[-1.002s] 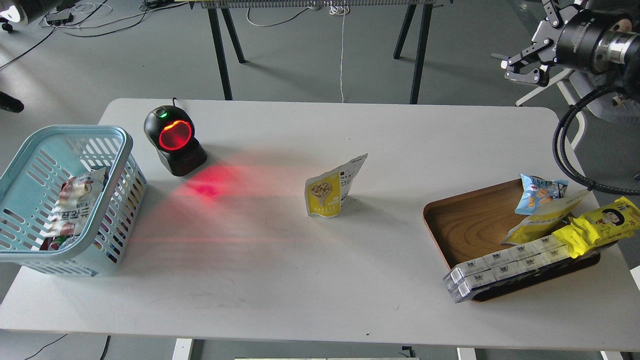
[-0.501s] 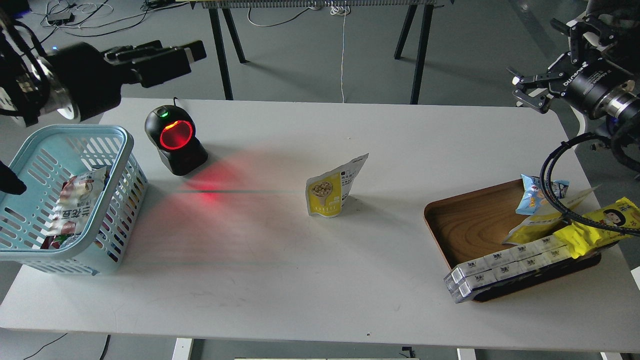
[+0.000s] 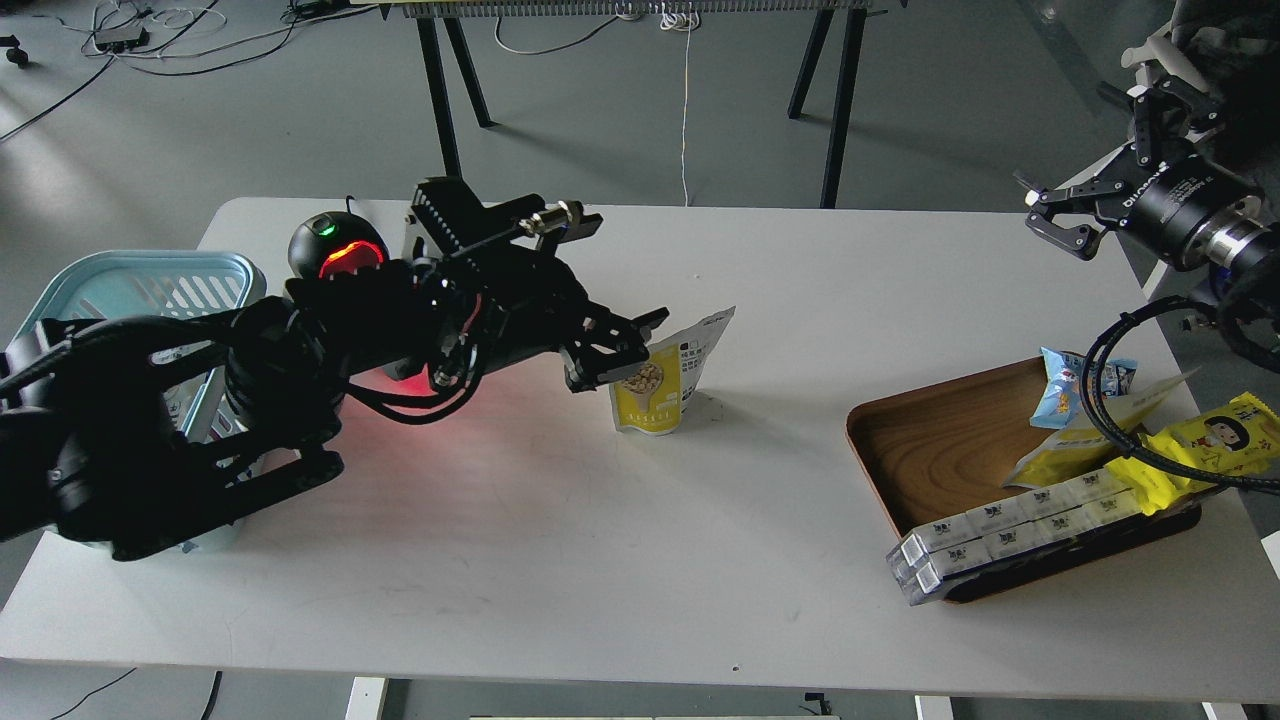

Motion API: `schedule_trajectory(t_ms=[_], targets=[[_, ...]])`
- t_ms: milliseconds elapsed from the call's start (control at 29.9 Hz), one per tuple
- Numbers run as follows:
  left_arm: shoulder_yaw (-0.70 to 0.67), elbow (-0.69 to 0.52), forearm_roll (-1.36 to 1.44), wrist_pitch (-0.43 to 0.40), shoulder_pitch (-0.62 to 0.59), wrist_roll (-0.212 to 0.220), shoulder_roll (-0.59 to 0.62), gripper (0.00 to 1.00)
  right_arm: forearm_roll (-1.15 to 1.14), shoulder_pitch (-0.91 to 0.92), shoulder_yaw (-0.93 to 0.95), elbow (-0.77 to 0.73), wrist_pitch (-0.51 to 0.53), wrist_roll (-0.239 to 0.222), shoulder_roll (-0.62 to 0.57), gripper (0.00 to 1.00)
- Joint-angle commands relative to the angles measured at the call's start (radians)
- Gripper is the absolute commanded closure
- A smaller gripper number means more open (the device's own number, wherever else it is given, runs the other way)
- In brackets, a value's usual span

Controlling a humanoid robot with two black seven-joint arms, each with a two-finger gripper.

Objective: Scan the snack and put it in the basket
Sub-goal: 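Reach the left gripper to the standing yellow packet and grasp it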

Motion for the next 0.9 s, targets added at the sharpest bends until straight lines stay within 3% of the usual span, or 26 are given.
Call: schedule_trajectory(t_ms=[0, 301, 401, 735, 801, 868], targets=[[0.002, 0.051, 0.016, -0.048, 0.011, 0.003, -0.077, 0.02, 0.0, -0.015, 0.001, 0.0, 0.0, 0.0, 0.0, 0.0], [0.002, 0.139, 0.016, -0.083, 0.054, -0.005, -0.139, 0.06, 0.0, -0.025, 0.001, 0.0, 0.0, 0.0, 0.0, 0.0], [0.002, 0.154, 0.016, -0.082, 0.063, -0.01, -0.145, 0.12, 0.0, -0.026, 0.0, 0.0, 0.0, 0.0, 0.0, 0.0], [-0.002, 0.179, 0.016, -0.079, 0.079, -0.016, -0.16, 0.67, -0.002, -0.026, -0.002, 0.002, 0.0, 0.0, 0.02, 0.0], [-0.002, 0.179, 0.016, -0.082, 0.079, -0.016, -0.16, 0.71, -0.002, -0.026, -0.002, 0.002, 0.0, 0.0, 0.021, 0.0], [0.0, 0.18, 0.016, -0.079, 0.08, -0.017, -0.16, 0.85, -0.002, -0.026, -0.002, 0.002, 0.0, 0.0, 0.021, 0.0]])
